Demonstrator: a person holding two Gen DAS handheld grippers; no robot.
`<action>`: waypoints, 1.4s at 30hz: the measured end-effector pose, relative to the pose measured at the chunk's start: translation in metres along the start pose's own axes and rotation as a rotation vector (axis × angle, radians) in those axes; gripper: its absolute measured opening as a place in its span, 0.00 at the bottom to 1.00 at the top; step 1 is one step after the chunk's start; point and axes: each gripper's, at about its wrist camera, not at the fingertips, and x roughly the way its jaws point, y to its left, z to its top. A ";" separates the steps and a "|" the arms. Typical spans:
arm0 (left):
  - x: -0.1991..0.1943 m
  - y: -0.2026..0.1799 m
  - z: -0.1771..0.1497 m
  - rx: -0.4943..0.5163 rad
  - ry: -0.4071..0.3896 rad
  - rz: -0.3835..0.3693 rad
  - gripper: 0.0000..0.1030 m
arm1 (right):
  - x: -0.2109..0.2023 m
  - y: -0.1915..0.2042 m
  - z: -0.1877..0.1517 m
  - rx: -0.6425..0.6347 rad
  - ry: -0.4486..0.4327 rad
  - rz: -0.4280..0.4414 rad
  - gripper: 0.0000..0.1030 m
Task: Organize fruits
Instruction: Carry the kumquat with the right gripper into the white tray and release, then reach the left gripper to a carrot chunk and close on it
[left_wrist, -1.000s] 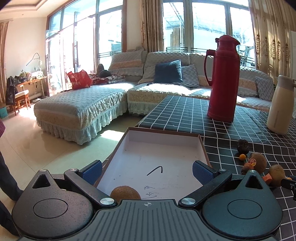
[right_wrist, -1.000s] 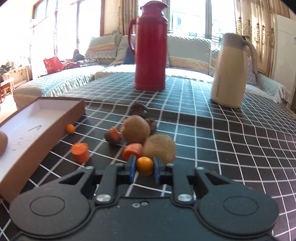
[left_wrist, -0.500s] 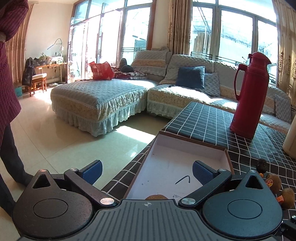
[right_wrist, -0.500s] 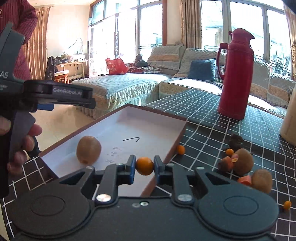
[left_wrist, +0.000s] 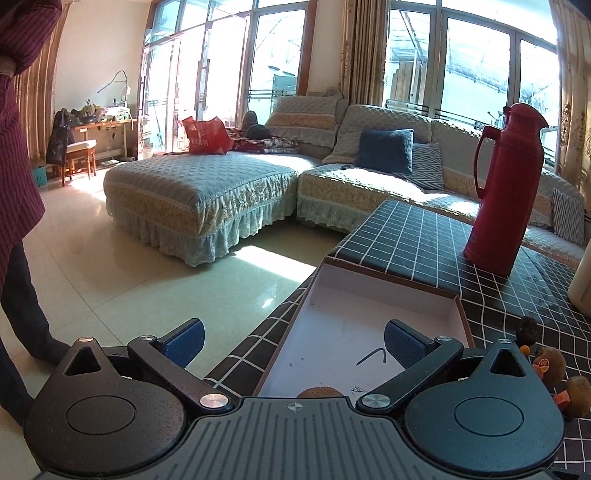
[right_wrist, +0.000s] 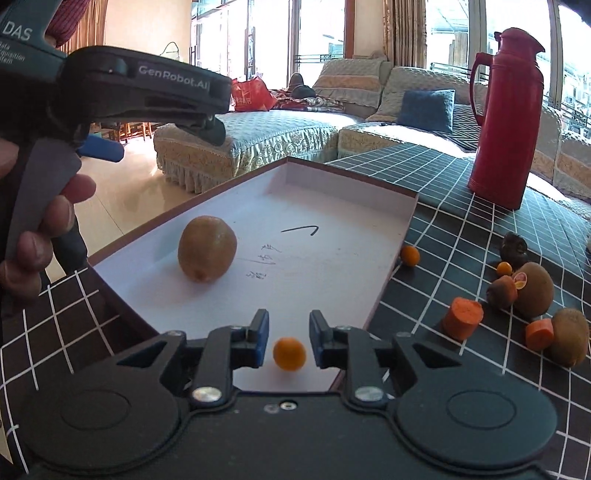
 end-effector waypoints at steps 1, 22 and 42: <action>0.000 0.000 0.000 0.002 0.001 0.000 1.00 | 0.000 0.000 0.000 -0.003 0.004 0.001 0.26; -0.008 -0.067 -0.016 0.100 0.030 -0.098 1.00 | -0.117 -0.104 -0.014 0.010 -0.159 -0.236 0.79; -0.042 -0.182 -0.059 0.277 0.007 -0.239 1.00 | -0.173 -0.201 -0.081 0.264 -0.200 -0.430 0.86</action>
